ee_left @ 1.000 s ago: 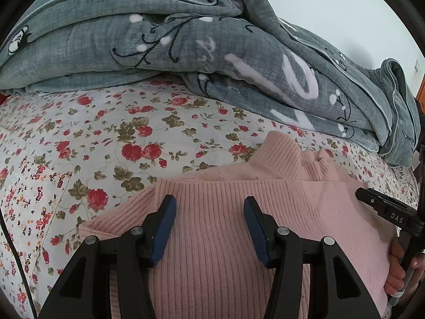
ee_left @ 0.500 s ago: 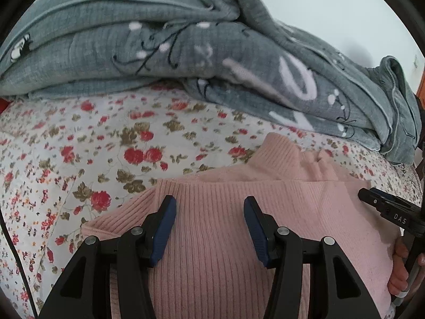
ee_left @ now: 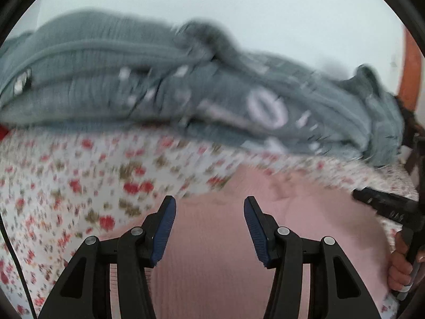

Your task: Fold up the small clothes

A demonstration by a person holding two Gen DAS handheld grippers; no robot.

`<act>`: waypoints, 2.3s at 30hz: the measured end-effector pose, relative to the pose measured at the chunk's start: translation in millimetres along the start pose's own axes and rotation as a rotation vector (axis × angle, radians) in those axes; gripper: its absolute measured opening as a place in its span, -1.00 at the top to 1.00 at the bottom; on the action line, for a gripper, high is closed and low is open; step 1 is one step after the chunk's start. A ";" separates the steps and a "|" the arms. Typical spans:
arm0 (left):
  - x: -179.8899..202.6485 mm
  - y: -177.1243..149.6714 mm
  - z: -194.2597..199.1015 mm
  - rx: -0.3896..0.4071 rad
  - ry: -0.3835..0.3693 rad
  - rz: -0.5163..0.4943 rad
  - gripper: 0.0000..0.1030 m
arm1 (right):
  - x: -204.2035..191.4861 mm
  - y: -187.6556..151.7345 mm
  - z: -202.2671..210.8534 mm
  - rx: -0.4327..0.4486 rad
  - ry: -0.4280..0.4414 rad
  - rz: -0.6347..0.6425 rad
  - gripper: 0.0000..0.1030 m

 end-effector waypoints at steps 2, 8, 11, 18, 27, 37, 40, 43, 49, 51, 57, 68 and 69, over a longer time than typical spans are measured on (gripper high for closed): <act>15.7 3.4 6.8 -0.004 -0.031 -0.025 -0.05 | -8.0 -8.1 23.0 0.021 0.008 0.031 -0.04; 57.9 -36.5 -1.1 -0.178 -0.074 -0.015 -0.05 | -27.2 -57.3 56.2 0.008 0.062 0.087 -0.09; 58.7 -61.5 -1.4 -0.209 0.027 -0.045 -0.05 | -20.9 -74.5 45.5 -0.051 0.023 0.073 -0.07; 28.9 -81.6 50.8 -0.175 0.229 -0.076 -0.11 | -1.6 -87.1 59.0 -0.005 -0.170 0.166 0.37; 12.8 -84.0 124.3 -0.100 0.163 0.040 -0.06 | 42.9 -94.7 93.1 0.032 -0.176 -0.005 0.09; 96.0 -122.4 56.3 -0.144 0.069 -0.118 -0.12 | -16.4 -137.6 92.5 0.020 -0.103 0.184 0.09; 88.1 -125.4 67.6 -0.084 0.036 -0.089 -0.12 | 2.1 -141.4 92.1 0.020 -0.048 0.119 0.09; 82.5 -127.7 67.9 -0.083 0.054 -0.059 -0.12 | 3.4 -147.1 90.8 0.048 -0.052 0.112 0.08; 91.2 -127.9 63.7 -0.094 0.114 -0.100 -0.14 | -3.2 -153.1 97.0 0.076 -0.075 0.140 0.04; 89.6 -127.0 63.5 -0.092 0.109 -0.092 -0.15 | 0.4 -153.9 97.0 0.070 -0.055 0.120 0.04; 87.1 -127.5 66.2 -0.080 0.118 -0.072 -0.18 | 4.3 -157.1 98.9 0.069 -0.039 0.102 0.02; 54.9 -127.6 84.3 0.017 0.151 0.131 -0.18 | 15.8 -158.1 100.7 0.087 -0.056 0.036 0.02; 51.7 -128.2 86.2 0.028 0.142 0.150 -0.18 | 16.0 -158.0 100.9 0.089 -0.058 0.035 0.02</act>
Point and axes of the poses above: each gripper's, at about its wrist camera, not at the fingertips, and z roughly against the way its jaws point, x to its right, y to its top, the point moved 1 cm from there along -z, roughly the way its jaws point, and after that the axes turned 11 degrees about -y, right-handed, at the moved point
